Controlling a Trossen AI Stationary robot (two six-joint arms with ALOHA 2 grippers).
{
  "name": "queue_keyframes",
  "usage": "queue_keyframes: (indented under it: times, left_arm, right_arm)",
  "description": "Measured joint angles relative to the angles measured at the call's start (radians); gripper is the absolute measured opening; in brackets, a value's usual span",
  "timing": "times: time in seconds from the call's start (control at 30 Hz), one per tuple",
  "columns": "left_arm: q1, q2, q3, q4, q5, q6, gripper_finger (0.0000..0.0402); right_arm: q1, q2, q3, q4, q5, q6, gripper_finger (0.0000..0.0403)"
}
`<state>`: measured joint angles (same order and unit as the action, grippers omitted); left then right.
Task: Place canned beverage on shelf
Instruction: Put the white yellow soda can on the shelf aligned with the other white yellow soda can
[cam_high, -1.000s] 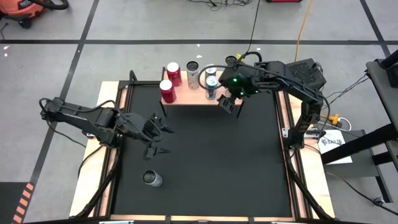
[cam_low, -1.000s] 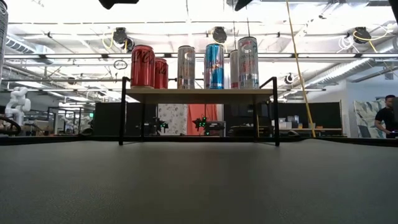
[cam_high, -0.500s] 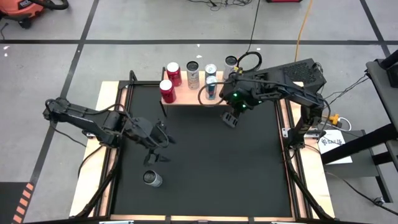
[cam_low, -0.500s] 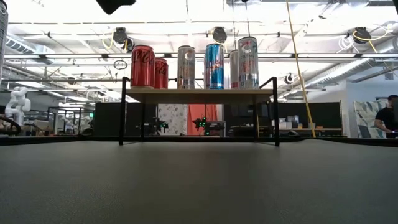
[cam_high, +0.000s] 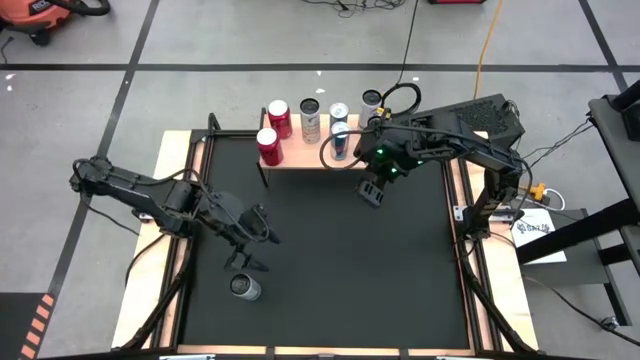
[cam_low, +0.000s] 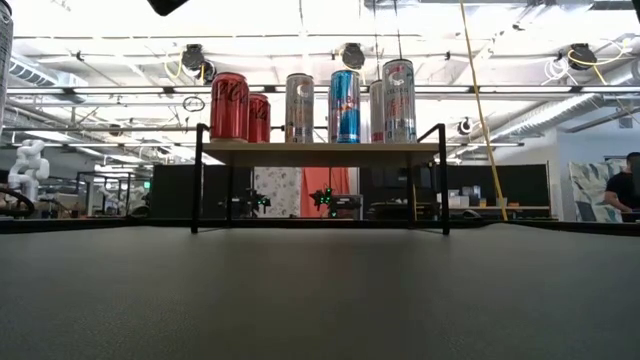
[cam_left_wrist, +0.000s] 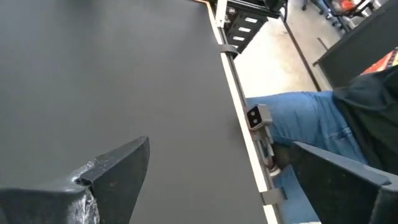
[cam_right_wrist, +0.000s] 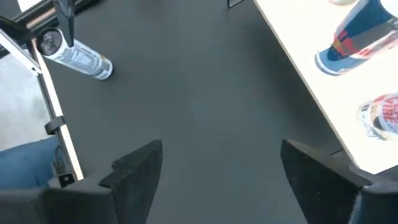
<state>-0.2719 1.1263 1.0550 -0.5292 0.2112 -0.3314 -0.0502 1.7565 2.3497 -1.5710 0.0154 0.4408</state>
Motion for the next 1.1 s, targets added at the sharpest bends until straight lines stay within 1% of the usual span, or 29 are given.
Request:
queue_keyframes:
  times: [0.1, 0.23, 0.47, 0.6, 0.87, 1.1]
  left_arm:
    - [-0.001, 0.009, 0.0, -0.001, 0.021, -0.06, 0.0391]
    - [-0.022, 0.026, 0.0, -0.008, 0.024, -0.108, 0.0391]
    - [-0.092, 0.049, 0.0, -0.158, 0.024, -0.219, 0.0391]
    - [-0.13, 0.061, 0.0, -0.185, 0.023, -0.29, 0.0391]
    - [-0.194, 0.109, 0.0, -0.284, -0.076, -0.351, 0.0391]
    - [-0.253, 0.173, 0.0, -0.3, -0.085, -0.414, 0.0391]
  right_arm:
    - [0.0, 0.0, 0.0, 0.0, -0.014, 0.012, 0.0308]
    - [0.0, 0.0, 0.0, 0.0, -0.018, 0.018, 0.0308]
    - [0.0, 0.0, 0.0, 0.0, -0.018, 0.022, 0.0308]
    - [0.0, 0.0, 0.0, 0.0, -0.018, 0.022, 0.0308]
    - [0.0, 0.0, 0.0, 0.0, -0.018, 0.023, 0.0308]
    - [0.0, 0.0, 0.0, 0.0, -0.018, 0.016, 0.0308]
